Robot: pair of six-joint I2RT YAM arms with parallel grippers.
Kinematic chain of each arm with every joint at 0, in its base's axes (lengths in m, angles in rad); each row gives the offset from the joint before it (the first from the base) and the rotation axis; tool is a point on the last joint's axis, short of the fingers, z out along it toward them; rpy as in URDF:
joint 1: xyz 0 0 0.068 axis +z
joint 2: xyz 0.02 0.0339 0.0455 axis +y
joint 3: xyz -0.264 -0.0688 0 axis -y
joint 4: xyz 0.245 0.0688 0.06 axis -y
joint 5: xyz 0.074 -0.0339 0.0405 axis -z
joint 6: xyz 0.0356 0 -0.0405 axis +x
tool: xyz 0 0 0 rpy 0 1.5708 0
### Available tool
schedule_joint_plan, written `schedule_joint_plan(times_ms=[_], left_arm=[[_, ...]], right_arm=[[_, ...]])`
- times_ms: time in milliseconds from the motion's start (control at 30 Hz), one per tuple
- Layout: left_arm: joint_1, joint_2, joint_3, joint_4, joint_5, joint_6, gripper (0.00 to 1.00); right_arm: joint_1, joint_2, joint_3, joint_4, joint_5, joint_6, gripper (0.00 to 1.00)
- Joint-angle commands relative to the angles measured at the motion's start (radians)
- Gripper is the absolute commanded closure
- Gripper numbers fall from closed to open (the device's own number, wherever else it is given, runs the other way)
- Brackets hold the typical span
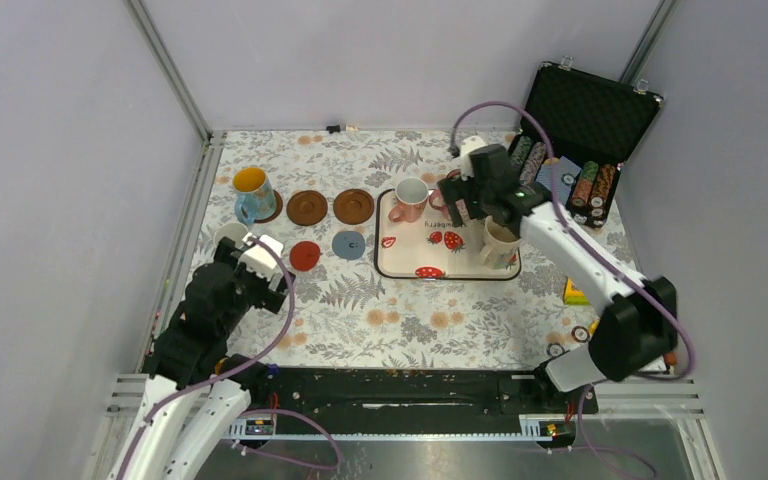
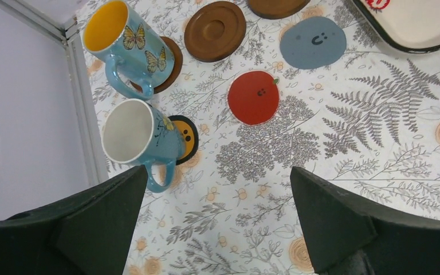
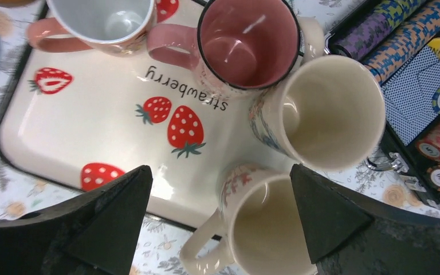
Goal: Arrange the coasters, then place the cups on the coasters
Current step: Pick up the cup from the tray.
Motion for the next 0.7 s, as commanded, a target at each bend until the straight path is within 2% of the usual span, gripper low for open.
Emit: schedule_joint_plan(times_ms=[0,67,200,367,667], left_arm=[[0.032,-0.087,-0.087,0.113,0.059,-0.105,0.01],[0.046,-0.101,-0.107,0.118,0.049,-0.111,0.01],[0.063,-0.086,-0.122,0.140,0.008,-0.117,0.01],[0.070,-0.062,-0.129,0.147,-0.023,-0.120,0.02],[0.087,-0.108,-0.139,0.150,0.003,-0.115,0.02]], right_arm=[[0.099,0.152,0.101,-0.016,0.243,-0.030,0.00],[0.123,0.207,0.142,0.021,0.339,-0.057,0.00],[0.132,0.291,0.225,0.094,0.418,-0.065,0.00],[0.149,0.410,0.345,0.119,0.497,-0.105,0.00],[0.162,0.610,0.536,0.136,0.581,-0.178,0.00]])
